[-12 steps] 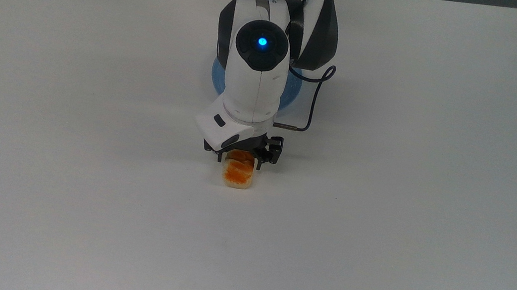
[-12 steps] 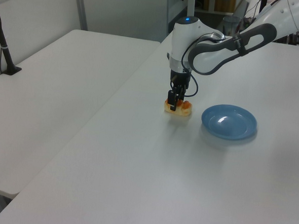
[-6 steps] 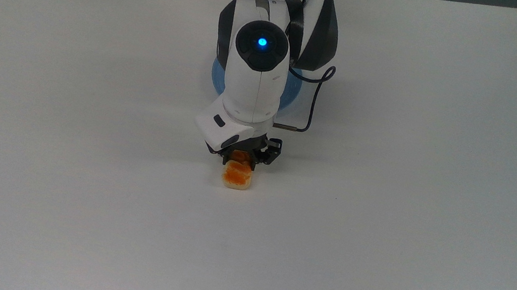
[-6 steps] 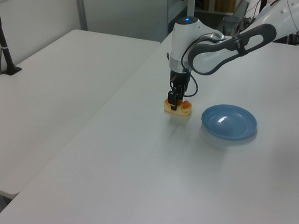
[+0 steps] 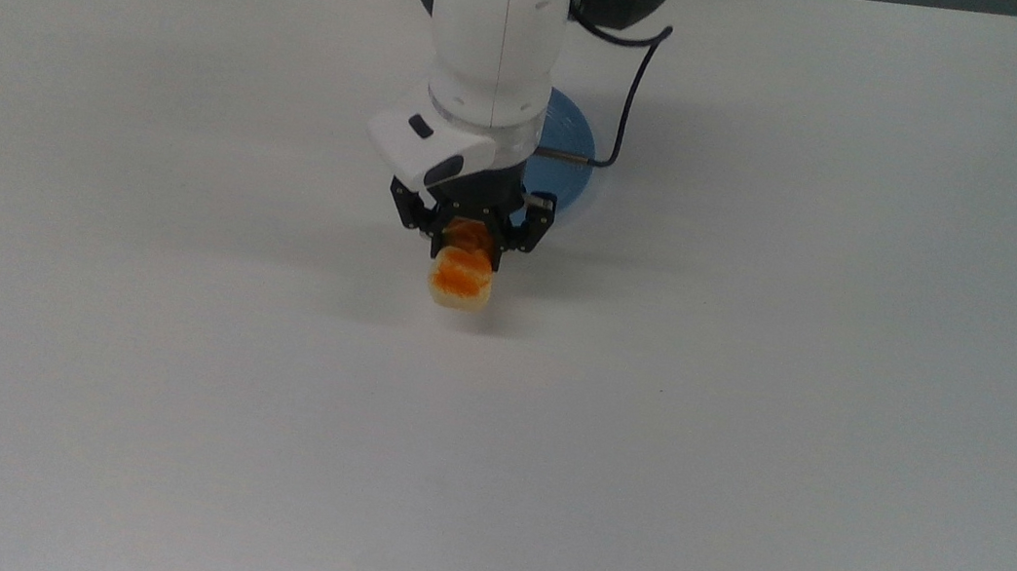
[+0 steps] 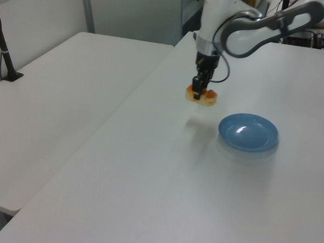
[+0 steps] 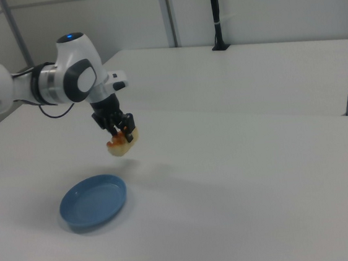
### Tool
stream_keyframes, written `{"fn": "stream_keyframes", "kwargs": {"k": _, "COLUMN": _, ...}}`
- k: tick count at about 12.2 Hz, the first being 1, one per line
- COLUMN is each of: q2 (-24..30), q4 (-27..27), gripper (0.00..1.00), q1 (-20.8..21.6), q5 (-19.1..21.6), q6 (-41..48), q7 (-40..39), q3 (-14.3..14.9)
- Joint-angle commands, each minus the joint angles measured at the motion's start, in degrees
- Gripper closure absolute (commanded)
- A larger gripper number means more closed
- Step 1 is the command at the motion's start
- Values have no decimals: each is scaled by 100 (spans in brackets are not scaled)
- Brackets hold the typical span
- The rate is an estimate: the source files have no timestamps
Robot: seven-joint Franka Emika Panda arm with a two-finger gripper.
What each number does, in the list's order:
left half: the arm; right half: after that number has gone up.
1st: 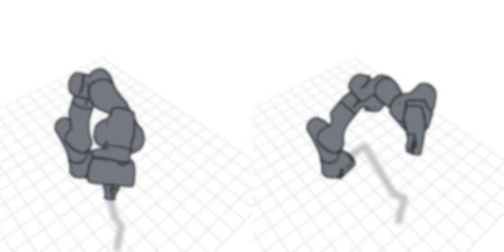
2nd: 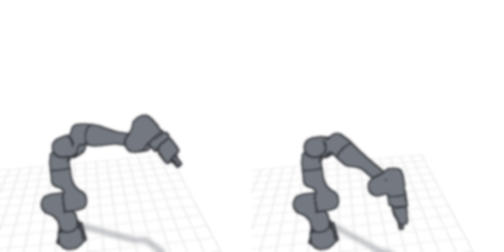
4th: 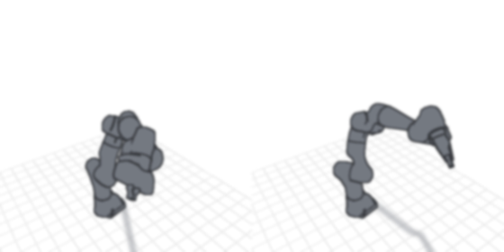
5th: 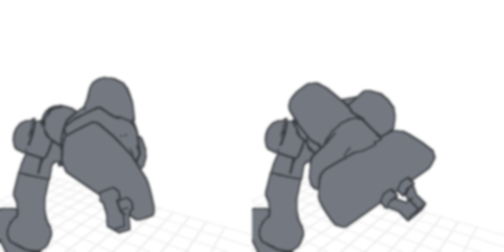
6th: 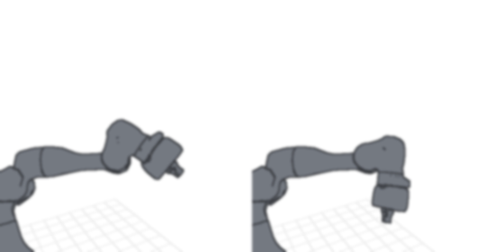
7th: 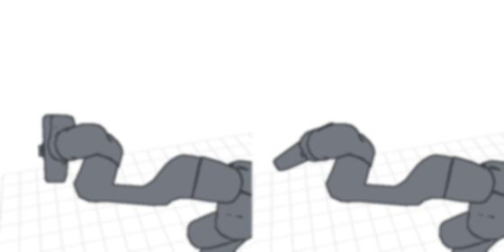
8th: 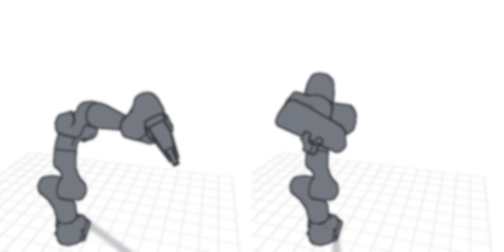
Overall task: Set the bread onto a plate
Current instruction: 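Lift the bread roll and carry it over the blue plate, then lower the bread roll onto the plate and open the gripper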
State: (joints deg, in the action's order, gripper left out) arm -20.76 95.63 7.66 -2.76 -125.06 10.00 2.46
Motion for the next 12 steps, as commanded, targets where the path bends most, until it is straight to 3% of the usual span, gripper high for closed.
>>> {"fn": "stream_keyframes", "kwargs": {"k": 1, "q2": 1624, "q4": 1981, "gripper": 44, "q1": 77, "q5": -50, "q6": -71, "q7": -463, "q3": 44}}
{"fn": "stream_keyframes", "kwargs": {"k": 4, "q2": 2364, "q4": 3090, "gripper": 44, "q1": 139, "q5": -32, "q6": -272, "q7": -833, "q3": 44}}
{"fn": "stream_keyframes", "kwargs": {"k": 6, "q2": 2489, "q4": 3636, "gripper": 44, "q1": 270, "q5": -32, "q6": -808, "q7": -842, "q3": 44}}
{"fn": "stream_keyframes", "kwargs": {"k": 12, "q2": 1989, "q4": 3823, "gripper": 44, "q1": 350, "q5": -15, "q6": -1565, "q7": -501, "q3": 44}}
